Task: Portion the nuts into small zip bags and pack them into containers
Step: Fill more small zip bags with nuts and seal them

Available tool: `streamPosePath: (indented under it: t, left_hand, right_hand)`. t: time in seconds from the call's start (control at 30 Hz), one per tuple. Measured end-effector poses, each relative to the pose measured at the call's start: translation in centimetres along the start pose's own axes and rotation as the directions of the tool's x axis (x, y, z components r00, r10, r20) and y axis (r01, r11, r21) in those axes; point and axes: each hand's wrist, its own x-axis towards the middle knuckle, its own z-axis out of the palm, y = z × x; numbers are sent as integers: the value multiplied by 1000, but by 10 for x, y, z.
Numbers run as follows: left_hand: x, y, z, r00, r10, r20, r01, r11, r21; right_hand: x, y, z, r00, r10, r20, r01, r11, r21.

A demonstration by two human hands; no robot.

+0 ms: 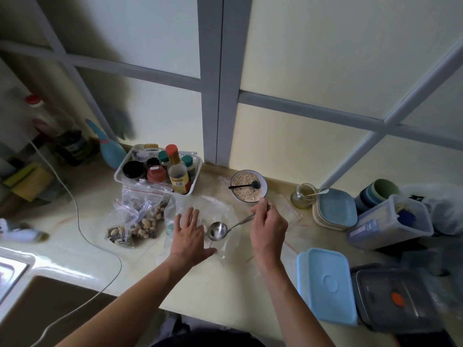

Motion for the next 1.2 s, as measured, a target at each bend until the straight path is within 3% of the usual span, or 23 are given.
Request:
streamPosePath:
  t: [0.2, 0.33, 0.57, 0.7, 0.8, 0.93, 1.2]
  left_hand:
    - [0, 6, 1, 1000, 11, 21, -12, 1000, 12]
    - [6, 7, -3, 1000, 1, 5, -1, 997, -82]
    - [16, 5, 1, 994, -5, -105, -9, 992, -130]
    - [18, -1, -7, 979, -101, -177, 64, 977, -206]
    - [22, -14, -14, 955, -223, -195, 172, 954, -246]
    - [29, -38, -21, 939, -282, -197, 224, 936, -272]
    - [36, -62, -21, 943, -270, -195, 205, 932, -298]
  right_hand:
    - [5, 6, -10, 997, -7, -73, 5, 999, -32]
    - [0, 10, -14, 996, 23, -88, -27, 999, -41]
    - [-15, 4, -6, 1000, 12, -15, -13, 999, -38]
    - [-23, -6, 2, 975, -105, 194, 105, 994, 10]
    - [-21, -10, 1, 867, -285, 408, 257, 959, 123]
    - [-19, -15, 2, 801, -284, 527, 248, 959, 140]
    - [-21, -38, 6, 886, -224, 407, 177, 973, 149]
